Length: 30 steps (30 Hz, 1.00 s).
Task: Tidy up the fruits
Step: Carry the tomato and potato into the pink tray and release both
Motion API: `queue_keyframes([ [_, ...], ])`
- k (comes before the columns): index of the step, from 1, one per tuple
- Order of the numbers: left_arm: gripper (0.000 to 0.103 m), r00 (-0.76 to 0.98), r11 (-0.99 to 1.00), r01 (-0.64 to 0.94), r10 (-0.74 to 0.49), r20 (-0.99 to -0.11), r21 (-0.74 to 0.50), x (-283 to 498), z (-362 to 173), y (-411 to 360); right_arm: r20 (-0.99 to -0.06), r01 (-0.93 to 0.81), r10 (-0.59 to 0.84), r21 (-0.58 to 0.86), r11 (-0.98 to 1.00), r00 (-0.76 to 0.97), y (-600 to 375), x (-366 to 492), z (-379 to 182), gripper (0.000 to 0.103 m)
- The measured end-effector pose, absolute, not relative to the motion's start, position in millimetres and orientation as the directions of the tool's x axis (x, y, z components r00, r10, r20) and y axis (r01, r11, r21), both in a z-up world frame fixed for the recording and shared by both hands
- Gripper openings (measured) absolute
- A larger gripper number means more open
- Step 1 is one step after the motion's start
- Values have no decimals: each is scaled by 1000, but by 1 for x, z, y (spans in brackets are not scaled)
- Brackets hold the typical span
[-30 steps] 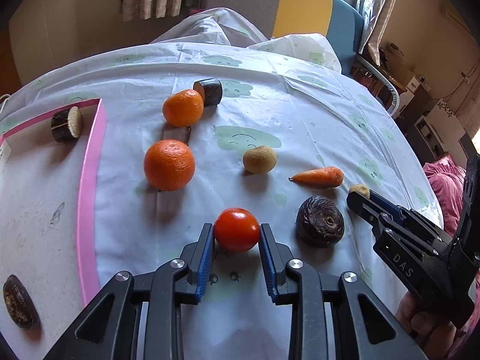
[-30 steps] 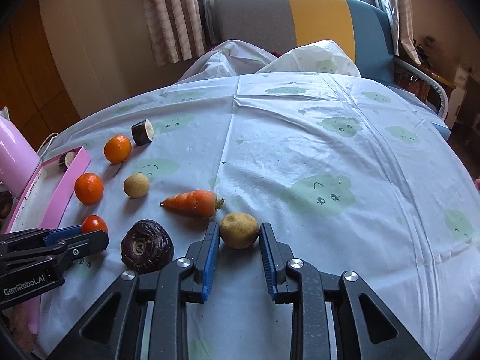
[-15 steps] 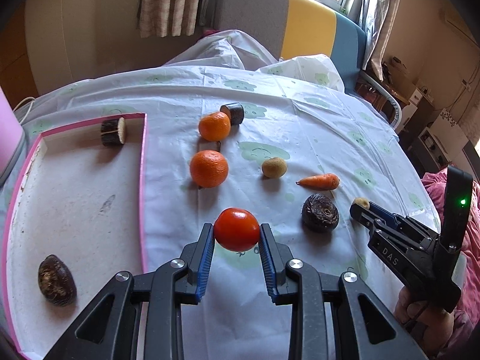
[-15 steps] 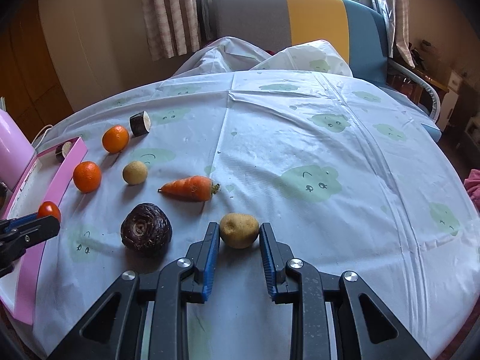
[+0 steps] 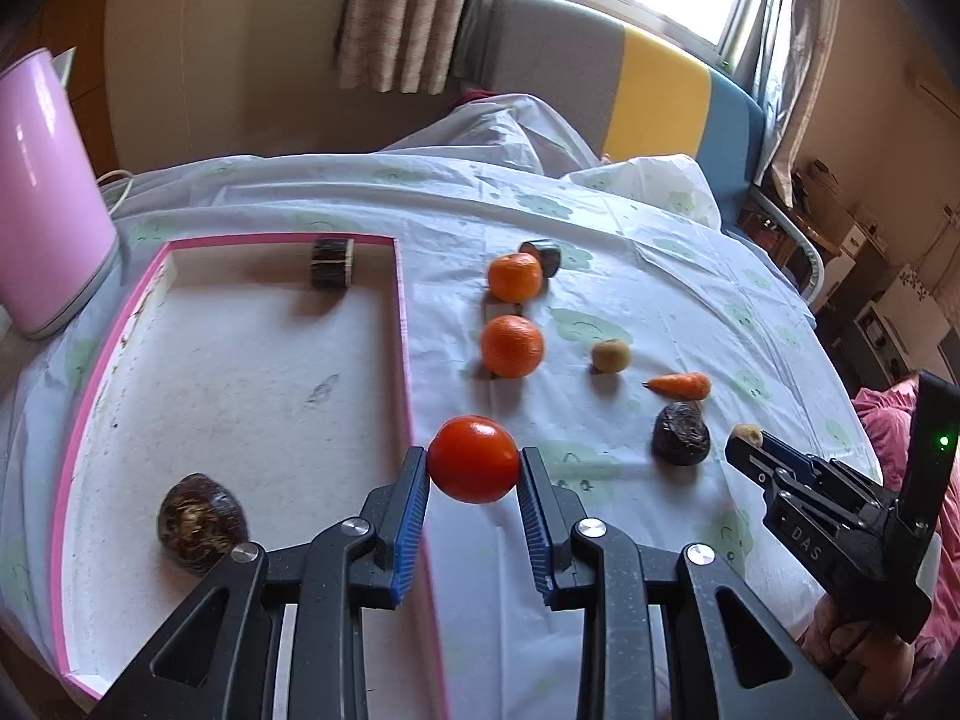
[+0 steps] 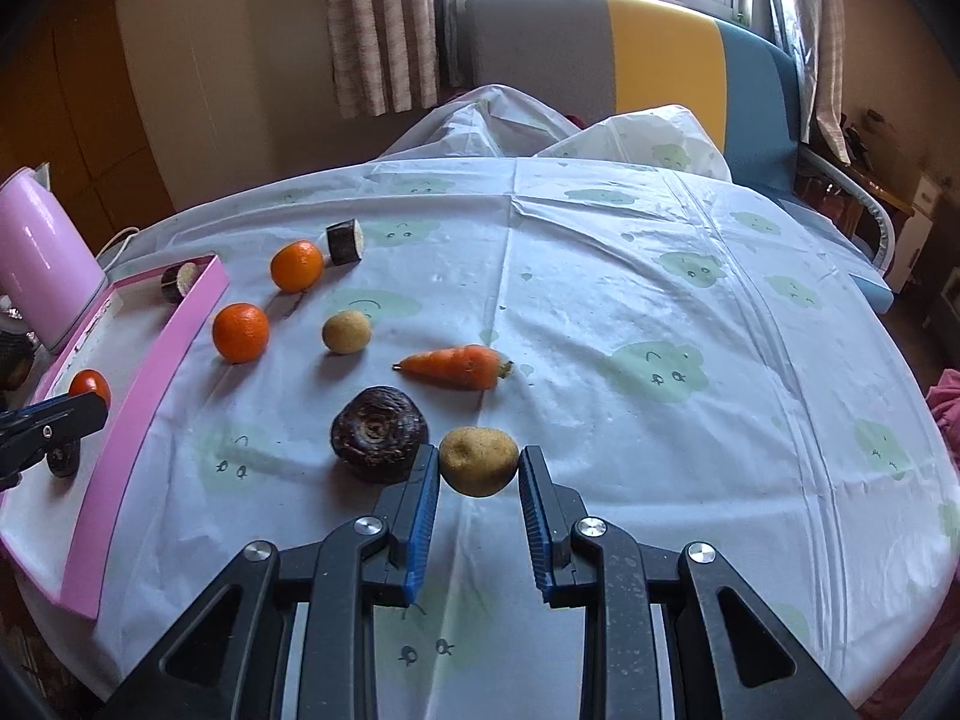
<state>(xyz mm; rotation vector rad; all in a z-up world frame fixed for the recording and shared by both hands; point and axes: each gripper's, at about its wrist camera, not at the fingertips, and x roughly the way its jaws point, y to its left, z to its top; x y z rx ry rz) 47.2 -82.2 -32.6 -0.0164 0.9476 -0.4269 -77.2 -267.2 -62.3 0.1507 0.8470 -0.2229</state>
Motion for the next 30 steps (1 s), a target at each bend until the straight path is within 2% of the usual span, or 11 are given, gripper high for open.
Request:
queue_keyframes([
  [6, 30, 532, 936, 286, -334, -778, -206, 50, -33, -52, -755, 164, -55, 71, 984, 654, -233, -69, -57, 27],
  [19, 30, 589, 979, 81, -199, -783, -188, 71, -36, 37, -740, -157, 238, 180, 971, 629, -122, -33, -38, 27],
  [30, 31, 590, 983, 23, -160, -792, -182, 67, -40, 57, -773, -282, 310, 177, 943, 553, -58, -12, -52, 27],
])
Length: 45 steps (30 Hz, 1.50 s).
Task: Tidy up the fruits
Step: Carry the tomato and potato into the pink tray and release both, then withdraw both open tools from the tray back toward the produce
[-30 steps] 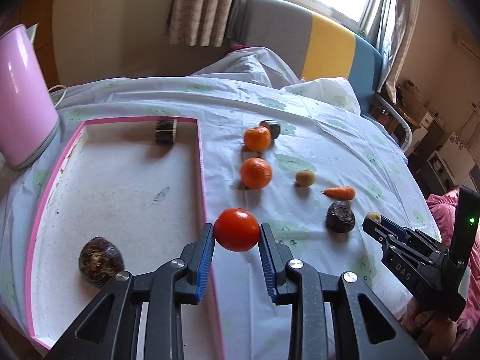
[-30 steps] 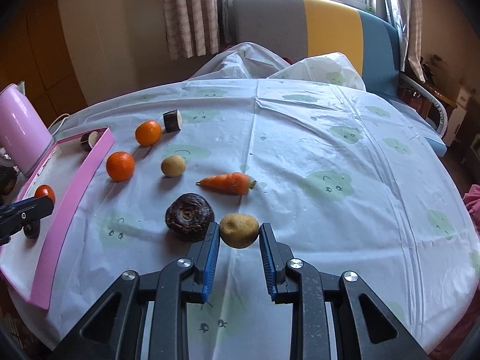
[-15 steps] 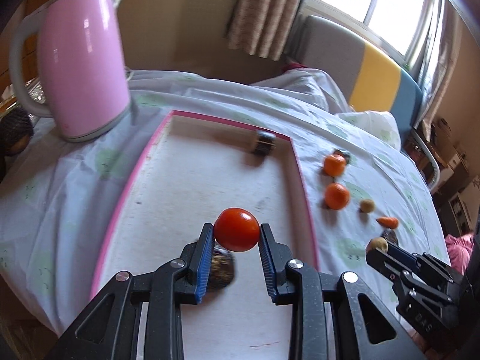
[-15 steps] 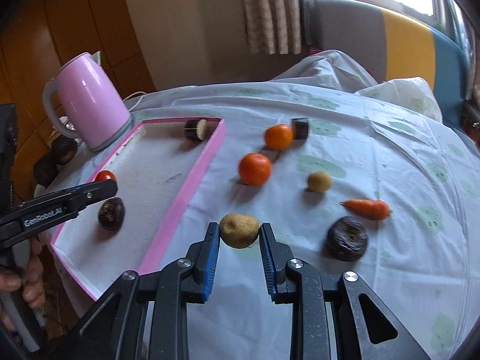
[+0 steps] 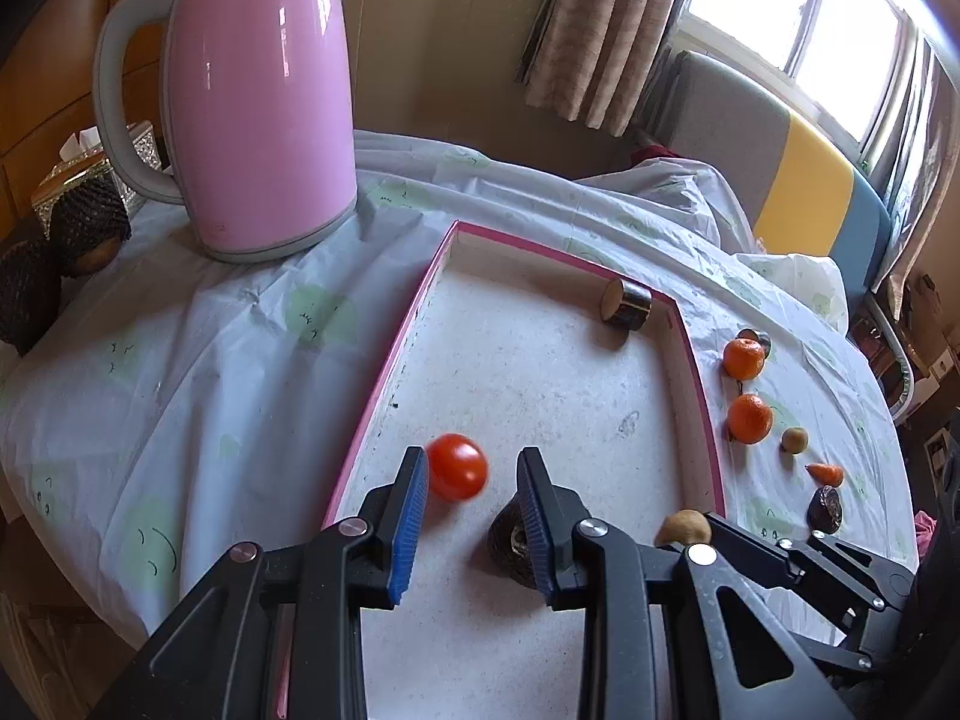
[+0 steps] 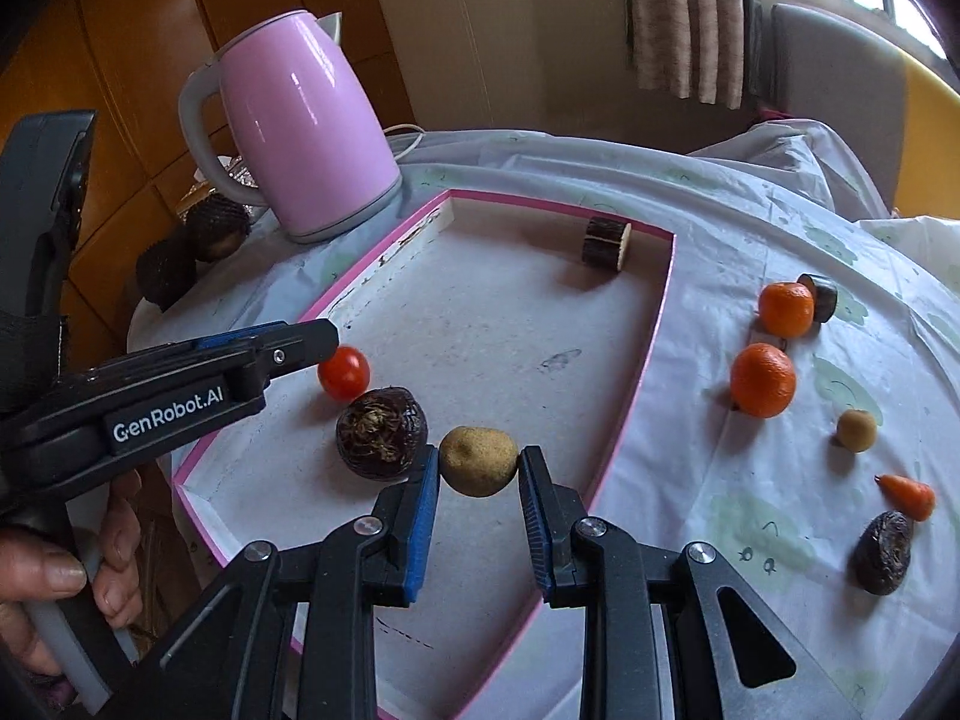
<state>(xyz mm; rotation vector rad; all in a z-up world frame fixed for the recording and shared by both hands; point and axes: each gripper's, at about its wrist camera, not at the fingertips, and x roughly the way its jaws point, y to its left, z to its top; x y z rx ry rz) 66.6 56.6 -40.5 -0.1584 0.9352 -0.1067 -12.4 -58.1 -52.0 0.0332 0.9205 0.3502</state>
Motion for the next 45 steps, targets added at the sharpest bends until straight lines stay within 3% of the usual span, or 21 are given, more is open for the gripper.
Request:
queue_keyframes([
  [10, 34, 594, 981, 22, -169, -787, -194, 56, -37, 57, -783, -266, 309, 190, 945, 540, -54, -11, -57, 29],
  [12, 35, 594, 981, 23, -170, -786, -194, 54, -36, 57, -780, -257, 307, 193, 947, 546, -55, -12, -57, 47],
  [14, 40, 594, 980, 27, -176, -785, -199, 52, -34, 57, -771, -248, 307, 198, 948, 558, -57, -14, -55, 55],
  [19, 40, 598, 979, 29, -177, -782, -200, 46, -33, 58, -763, -234, 293, 189, 954, 576, -60, -18, -51, 55],
  [30, 40, 604, 976, 61, -201, -771, -207, 33, -31, 54, -749, -147, 203, 142, 979, 631, -77, -30, -46, 67],
  [45, 40, 595, 973, 135, -230, -770, -186, 24, -29, 27, -734, -72, 103, 74, 995, 672, -100, -42, -44, 68],
])
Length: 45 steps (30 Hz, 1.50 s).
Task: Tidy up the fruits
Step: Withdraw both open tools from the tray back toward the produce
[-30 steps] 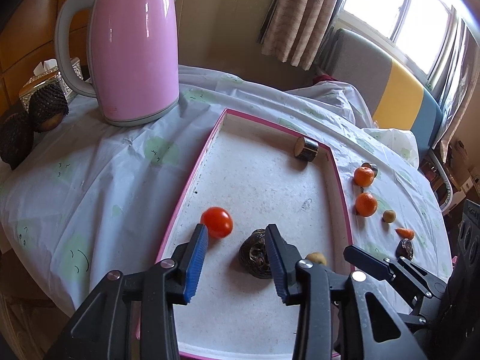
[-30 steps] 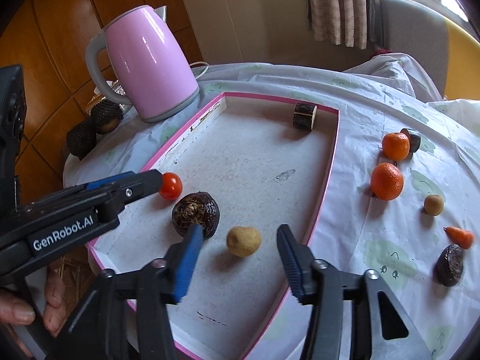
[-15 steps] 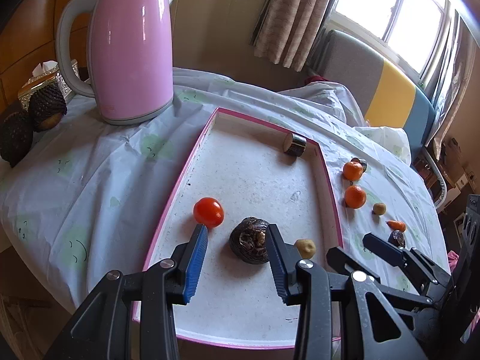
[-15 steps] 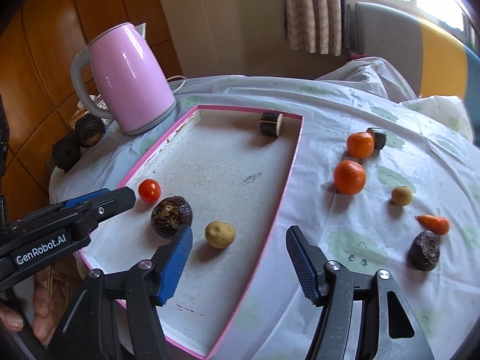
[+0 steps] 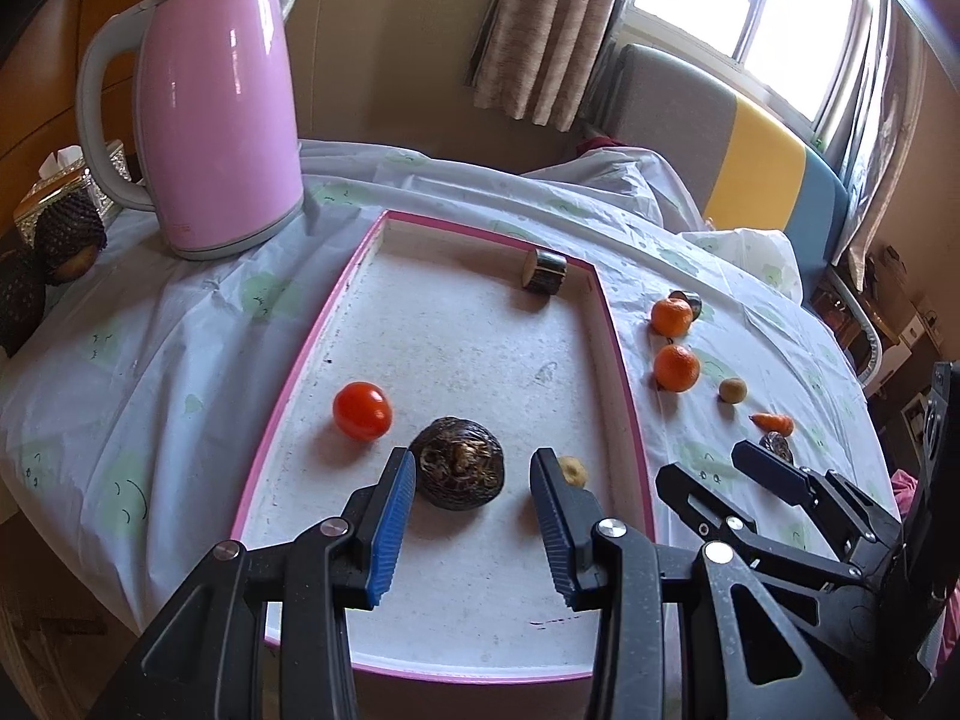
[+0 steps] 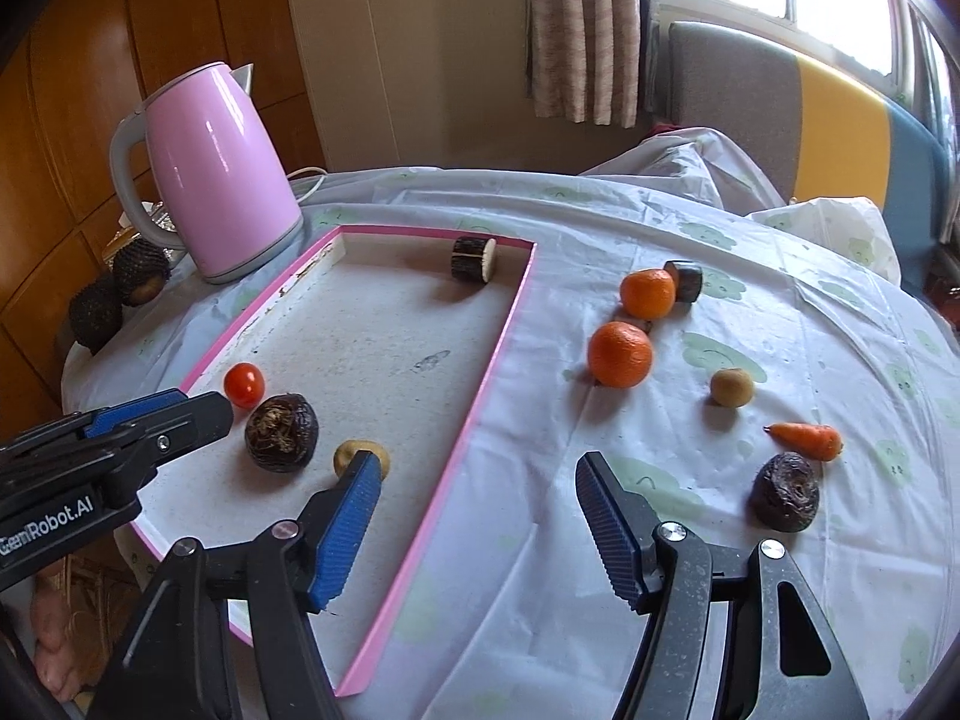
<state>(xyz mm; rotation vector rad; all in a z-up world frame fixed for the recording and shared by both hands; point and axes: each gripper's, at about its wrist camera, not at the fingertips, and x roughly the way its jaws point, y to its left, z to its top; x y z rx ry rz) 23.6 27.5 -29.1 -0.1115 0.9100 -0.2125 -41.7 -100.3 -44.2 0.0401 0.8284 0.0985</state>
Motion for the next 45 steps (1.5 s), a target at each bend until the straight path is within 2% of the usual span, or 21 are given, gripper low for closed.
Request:
queue_keyframes([
  [10, 40, 582, 967, 208, -245, -775, -149, 18, -29, 3, -728, -4, 52, 68, 998, 684, -128, -48, -46, 68],
  [26, 40, 561, 946, 310, -260, -786, -92, 15, -30, -35, -738, 204, -59, 107, 973, 672, -211, -67, -53, 68],
  [45, 40, 490, 901, 414, -339, -803, -128, 45, -34, -95, -753, 329, -124, 129, 935, 646, -265, -69, -63, 68],
])
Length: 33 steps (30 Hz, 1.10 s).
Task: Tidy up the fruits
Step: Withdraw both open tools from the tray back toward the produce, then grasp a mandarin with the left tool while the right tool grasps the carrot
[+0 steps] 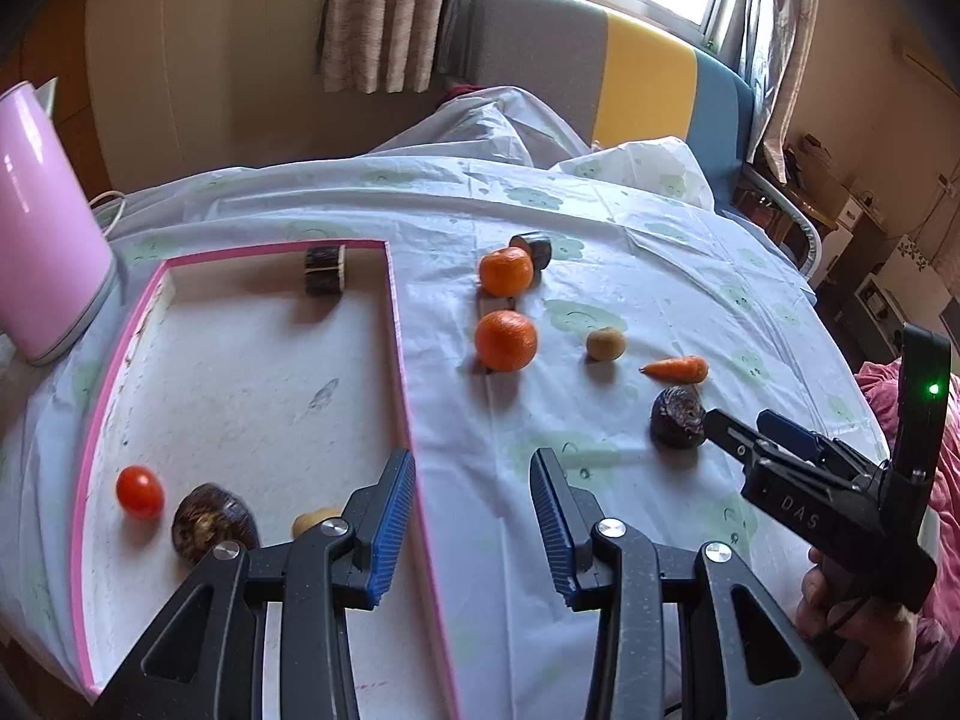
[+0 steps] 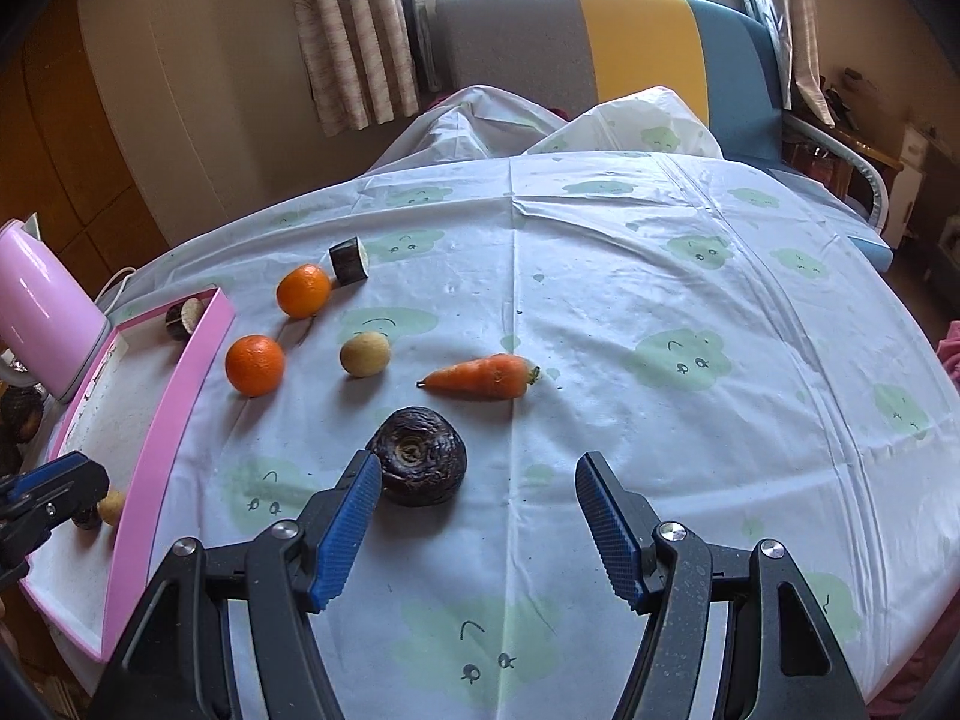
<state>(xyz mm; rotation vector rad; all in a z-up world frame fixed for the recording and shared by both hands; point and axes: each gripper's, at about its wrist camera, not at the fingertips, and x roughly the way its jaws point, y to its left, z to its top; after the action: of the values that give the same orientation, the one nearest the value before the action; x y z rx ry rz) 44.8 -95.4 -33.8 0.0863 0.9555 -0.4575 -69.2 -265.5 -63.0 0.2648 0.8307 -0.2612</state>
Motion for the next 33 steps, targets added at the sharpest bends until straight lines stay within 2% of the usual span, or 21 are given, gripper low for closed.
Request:
queue_keyframes([
  [7, 40, 446, 888, 430, -368, -816, -165, 70, -39, -122, -757, 334, -120, 135, 933, 643, -275, -65, -68, 68],
  [19, 41, 409, 886, 440, -342, -846, -146, 114, -59, -163, -763, 349, -116, 150, 925, 636, -295, -52, -71, 68],
  [22, 43, 414, 898, 423, -310, -856, -121, 121, -67, -167, -762, 339, -103, 160, 927, 640, -297, -48, -71, 64],
  [29, 43, 430, 913, 399, -274, -860, -91, 131, -75, -167, -758, 310, -82, 164, 936, 648, -296, -37, -72, 64],
  [33, 39, 446, 905, 420, -262, -856, -59, 130, -78, -171, -764, 313, -77, 168, 935, 641, -298, -32, -76, 59],
])
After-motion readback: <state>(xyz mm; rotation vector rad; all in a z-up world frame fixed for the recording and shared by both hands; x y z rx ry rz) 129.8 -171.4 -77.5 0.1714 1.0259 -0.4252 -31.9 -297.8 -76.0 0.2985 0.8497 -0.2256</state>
